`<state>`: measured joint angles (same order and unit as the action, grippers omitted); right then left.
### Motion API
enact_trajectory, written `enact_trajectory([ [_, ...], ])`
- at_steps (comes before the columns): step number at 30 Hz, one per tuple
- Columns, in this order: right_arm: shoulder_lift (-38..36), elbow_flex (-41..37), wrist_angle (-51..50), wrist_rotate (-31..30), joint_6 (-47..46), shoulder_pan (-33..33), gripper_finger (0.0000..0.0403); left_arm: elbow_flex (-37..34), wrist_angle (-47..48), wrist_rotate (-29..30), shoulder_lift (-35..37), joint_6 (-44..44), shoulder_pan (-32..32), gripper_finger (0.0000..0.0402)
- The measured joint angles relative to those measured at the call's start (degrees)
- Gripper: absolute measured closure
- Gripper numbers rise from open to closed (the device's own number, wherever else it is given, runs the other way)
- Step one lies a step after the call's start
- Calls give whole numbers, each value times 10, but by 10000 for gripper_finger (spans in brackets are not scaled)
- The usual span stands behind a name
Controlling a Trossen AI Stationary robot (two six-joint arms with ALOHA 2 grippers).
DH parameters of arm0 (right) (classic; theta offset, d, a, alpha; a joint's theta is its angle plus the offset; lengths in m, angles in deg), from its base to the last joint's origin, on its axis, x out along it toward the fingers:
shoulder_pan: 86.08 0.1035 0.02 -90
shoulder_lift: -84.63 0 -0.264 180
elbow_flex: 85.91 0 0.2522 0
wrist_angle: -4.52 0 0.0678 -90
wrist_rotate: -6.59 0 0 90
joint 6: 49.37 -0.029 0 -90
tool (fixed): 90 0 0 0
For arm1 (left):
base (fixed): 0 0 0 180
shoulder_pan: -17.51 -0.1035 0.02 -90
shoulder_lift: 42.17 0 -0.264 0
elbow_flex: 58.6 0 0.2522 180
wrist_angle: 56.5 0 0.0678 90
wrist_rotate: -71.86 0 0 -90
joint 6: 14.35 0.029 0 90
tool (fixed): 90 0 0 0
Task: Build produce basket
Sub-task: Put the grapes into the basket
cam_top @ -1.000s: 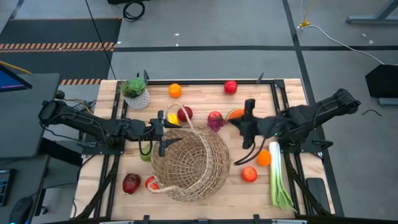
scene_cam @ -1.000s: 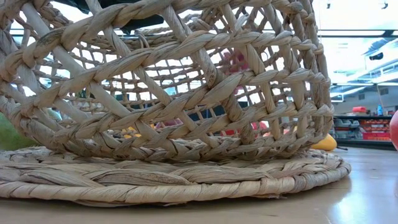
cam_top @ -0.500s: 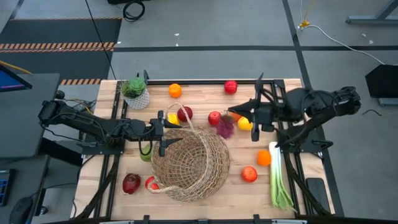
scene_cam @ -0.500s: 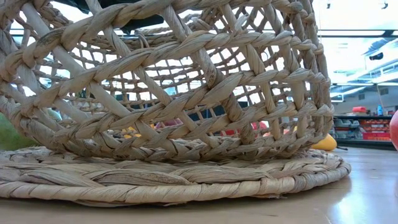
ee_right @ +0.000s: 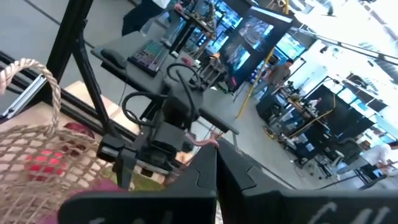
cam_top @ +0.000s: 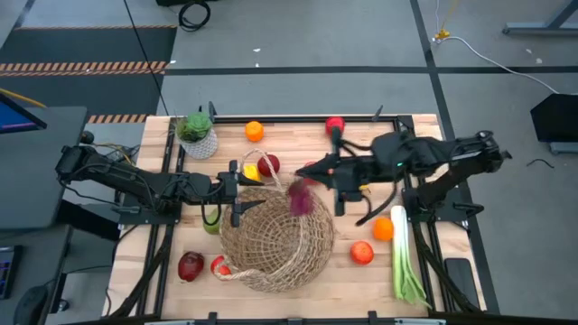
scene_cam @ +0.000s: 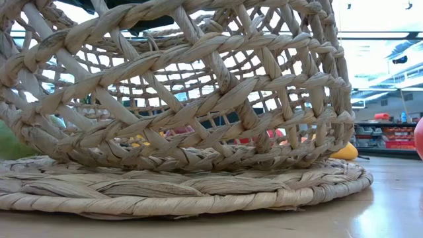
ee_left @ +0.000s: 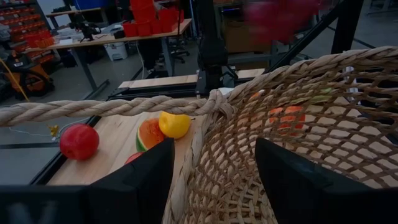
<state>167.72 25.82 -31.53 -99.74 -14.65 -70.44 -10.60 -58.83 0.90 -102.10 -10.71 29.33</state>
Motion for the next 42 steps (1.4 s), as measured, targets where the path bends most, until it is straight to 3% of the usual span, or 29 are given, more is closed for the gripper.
enact_trajectory([
  [10,87,111,-43,30,-9,0,401,0,1,0,0,0,0,170],
  [22,142,113,-86,47,-43,-3,400,0,4,0,0,0,0,170],
  [42,144,113,-89,46,-80,-8,399,0,18,1,0,-24,0,170],
])
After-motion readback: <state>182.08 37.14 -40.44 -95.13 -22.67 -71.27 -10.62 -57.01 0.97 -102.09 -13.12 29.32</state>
